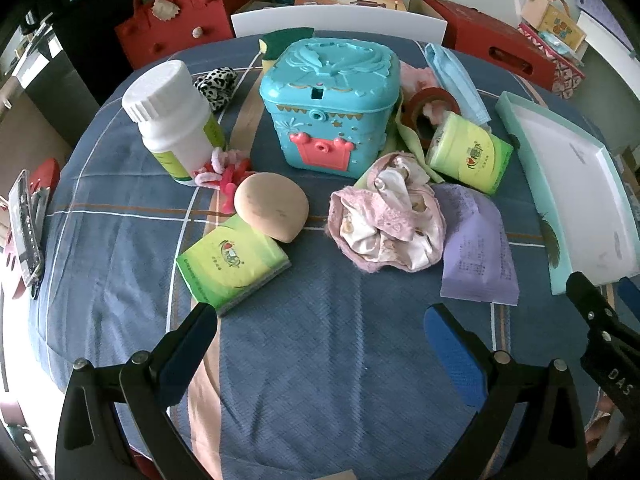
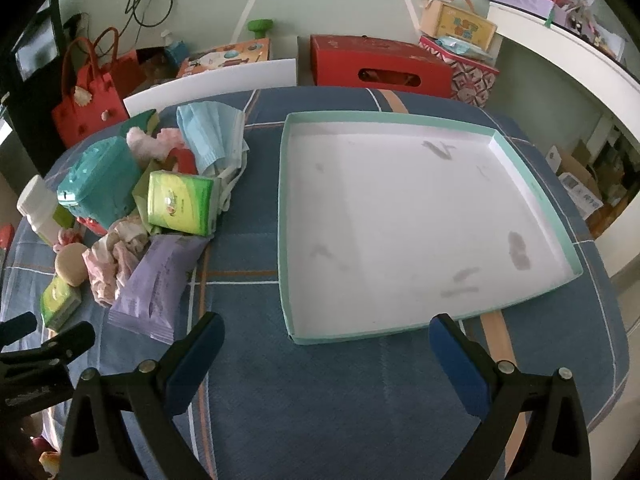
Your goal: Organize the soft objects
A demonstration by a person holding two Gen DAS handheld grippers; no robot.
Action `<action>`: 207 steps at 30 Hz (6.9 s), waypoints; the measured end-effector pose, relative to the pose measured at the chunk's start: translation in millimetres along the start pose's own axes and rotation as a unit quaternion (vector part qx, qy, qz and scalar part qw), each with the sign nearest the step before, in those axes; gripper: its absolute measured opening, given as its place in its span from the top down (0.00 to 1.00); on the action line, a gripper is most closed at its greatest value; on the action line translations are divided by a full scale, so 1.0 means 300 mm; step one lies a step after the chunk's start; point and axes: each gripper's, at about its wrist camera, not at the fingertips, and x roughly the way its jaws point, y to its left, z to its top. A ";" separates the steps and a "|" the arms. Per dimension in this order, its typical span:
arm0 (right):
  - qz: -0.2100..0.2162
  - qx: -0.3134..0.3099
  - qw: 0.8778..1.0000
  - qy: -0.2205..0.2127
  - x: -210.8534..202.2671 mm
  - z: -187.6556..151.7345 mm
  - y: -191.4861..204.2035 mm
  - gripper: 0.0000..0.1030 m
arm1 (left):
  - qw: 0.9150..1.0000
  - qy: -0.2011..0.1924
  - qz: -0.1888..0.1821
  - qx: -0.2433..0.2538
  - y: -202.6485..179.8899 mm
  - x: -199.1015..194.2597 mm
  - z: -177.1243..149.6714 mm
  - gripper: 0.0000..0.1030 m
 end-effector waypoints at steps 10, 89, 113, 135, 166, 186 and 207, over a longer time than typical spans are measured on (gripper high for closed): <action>-0.017 -0.015 1.000 0.009 0.016 -0.001 0.027 0.00 | 1.000 -0.003 -0.026 0.004 -0.010 -0.023 -0.007 0.00; 0.112 -0.003 0.993 0.023 0.049 0.172 0.276 0.00 | 0.989 0.054 0.021 -0.139 0.364 0.160 0.115 0.00; 0.109 -0.032 0.992 0.058 0.152 0.094 0.274 0.00 | 0.984 0.056 0.015 -0.167 0.335 0.212 0.105 0.02; 0.127 -0.026 0.989 0.069 0.182 0.084 0.321 0.52 | 0.984 0.053 0.027 -0.168 0.305 0.201 0.076 0.27; 0.179 0.024 0.983 -0.021 -0.036 0.138 0.201 0.63 | 0.976 -0.042 0.040 -0.208 0.358 -0.051 0.032 0.27; 0.015 0.184 0.982 -0.041 0.030 0.227 -0.268 0.63 | 0.997 -0.052 -0.047 -0.019 -0.160 -0.171 0.284 0.27; -0.070 0.295 0.953 -0.013 0.099 0.156 -0.584 0.63 | 0.983 -0.016 -0.117 0.138 -0.764 -0.013 0.373 0.27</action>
